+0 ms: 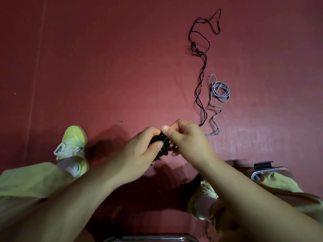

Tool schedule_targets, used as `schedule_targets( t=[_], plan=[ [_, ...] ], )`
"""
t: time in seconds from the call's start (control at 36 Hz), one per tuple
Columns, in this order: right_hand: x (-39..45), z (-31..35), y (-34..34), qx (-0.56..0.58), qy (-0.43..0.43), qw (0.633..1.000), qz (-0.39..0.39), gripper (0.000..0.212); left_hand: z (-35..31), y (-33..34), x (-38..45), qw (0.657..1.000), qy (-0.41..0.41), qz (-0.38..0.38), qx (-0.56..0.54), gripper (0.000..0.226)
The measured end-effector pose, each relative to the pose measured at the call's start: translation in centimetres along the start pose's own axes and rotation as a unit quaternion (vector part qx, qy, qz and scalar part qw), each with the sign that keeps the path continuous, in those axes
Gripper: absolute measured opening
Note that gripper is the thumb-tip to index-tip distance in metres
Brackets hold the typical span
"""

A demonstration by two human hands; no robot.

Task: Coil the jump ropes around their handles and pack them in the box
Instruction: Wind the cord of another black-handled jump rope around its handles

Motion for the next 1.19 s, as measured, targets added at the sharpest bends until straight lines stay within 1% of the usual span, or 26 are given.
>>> schedule_targets(
  t=[0.11, 0.17, 0.22, 0.31, 0.36, 0.42, 0.47, 0.53, 0.58, 0.67, 0.72, 0.81, 0.89, 0.94, 1.0, 1.03, 1.06, 1.11, 1.14, 1.19],
  plan=[
    [0.0, 1.0, -0.4, 0.137, 0.013, 0.989, 0.054, 0.012, 0.0, -0.7, 1.1, 0.99, -0.039, -0.015, -0.133, 0.015],
    [-0.1, 1.4, -0.7, 0.14, -0.008, 0.989, 0.056, 0.01, 0.2, -0.7, 1.5, 0.985, -0.045, -0.022, -0.162, 0.014],
    [-0.1, 1.5, -1.0, 0.132, -0.038, 0.99, 0.031, 0.011, 0.3, -0.6, 1.6, 0.984, -0.051, -0.019, -0.168, 0.011],
    [0.0, 1.6, -1.2, 0.119, -0.057, 0.991, 0.014, 0.011, 0.3, -0.7, 1.5, 0.987, -0.054, -0.012, -0.148, 0.011],
    [0.3, 1.4, -1.2, 0.101, -0.063, 0.993, 0.014, 0.011, 0.1, -0.9, 1.4, 0.992, -0.04, -0.004, -0.116, 0.013],
    [0.4, 0.9, -0.9, 0.105, -0.05, 0.993, 0.013, 0.012, -0.2, -1.0, 1.2, 0.996, -0.021, 0.008, -0.088, 0.012],
    [0.5, 0.4, -0.6, 0.157, -0.018, 0.987, 0.019, 0.009, -0.4, -1.0, 1.0, 0.998, -0.003, 0.02, -0.067, 0.011],
    [0.7, 0.3, -0.3, 0.235, 0.007, 0.971, 0.034, 0.004, -0.5, -1.0, 0.8, 0.999, 0.016, 0.024, -0.041, 0.009],
    [0.8, 0.1, -0.3, 0.262, 0.02, 0.964, 0.041, 0.011, -0.5, -1.1, 0.7, 0.999, 0.033, 0.017, -0.006, 0.012],
    [0.6, -0.2, 0.0, 0.24, 0.029, 0.97, 0.027, 0.008, -0.6, -1.0, 0.5, 0.996, 0.051, 0.009, 0.072, 0.016],
    [0.3, -0.6, 0.1, 0.206, 0.033, 0.978, -0.008, 0.012, -0.6, -0.7, 0.5, 0.992, 0.058, 0.003, 0.111, 0.02],
    [0.2, -0.8, 0.1, 0.13, 0.018, 0.99, -0.055, 0.013, -0.6, -0.3, 0.4, 0.991, 0.058, -0.002, 0.119, 0.019],
    [0.0, -1.0, 0.3, 0.079, 0.013, 0.995, -0.065, 0.013, -0.6, 0.0, 0.4, 0.988, 0.062, -0.007, 0.139, 0.02],
    [0.2, -0.9, 0.2, 0.092, 0.026, 0.994, -0.047, 0.014, -0.5, -0.1, 0.5, 0.988, 0.059, -0.021, 0.139, 0.019],
    [0.5, 0.1, -0.3, 0.113, 0.022, 0.993, -0.004, 0.014, -0.6, -0.6, 0.6, 0.99, 0.056, -0.046, 0.117, 0.016],
    [0.6, 0.8, -0.7, 0.091, 0.003, 0.996, 0.021, 0.015, -0.6, -0.8, 0.7, 0.993, 0.053, -0.056, 0.091, 0.013],
    [0.8, 1.4, -1.2, 0.038, -0.021, 0.998, 0.042, 0.017, -0.7, -1.0, 0.8, 0.995, 0.044, -0.058, 0.061, 0.011],
    [0.9, 2.3, -2.0, -0.088, -0.064, 0.991, 0.074, 0.026, -0.6, -1.0, 1.0, 0.999, 0.014, -0.037, 0.014, 0.009],
    [0.9, 2.5, -2.3, -0.129, -0.072, 0.985, 0.085, 0.03, -0.4, -0.8, 1.1, 1.0, -0.001, -0.025, -0.009, 0.007],
    [0.8, 2.2, -2.5, -0.162, -0.075, 0.979, 0.102, 0.034, -0.1, -0.8, 1.2, 0.998, -0.025, -0.011, -0.055, 0.006]
  ],
)
Point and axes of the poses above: each hand's wrist, its own x-axis towards the middle knuckle, its own y-axis out of the palm, z = x × y, the point moved 4 cm from there along x, towards the middle knuckle, and after that the axes turned 2 degrees about x, right-handed, at the moved point
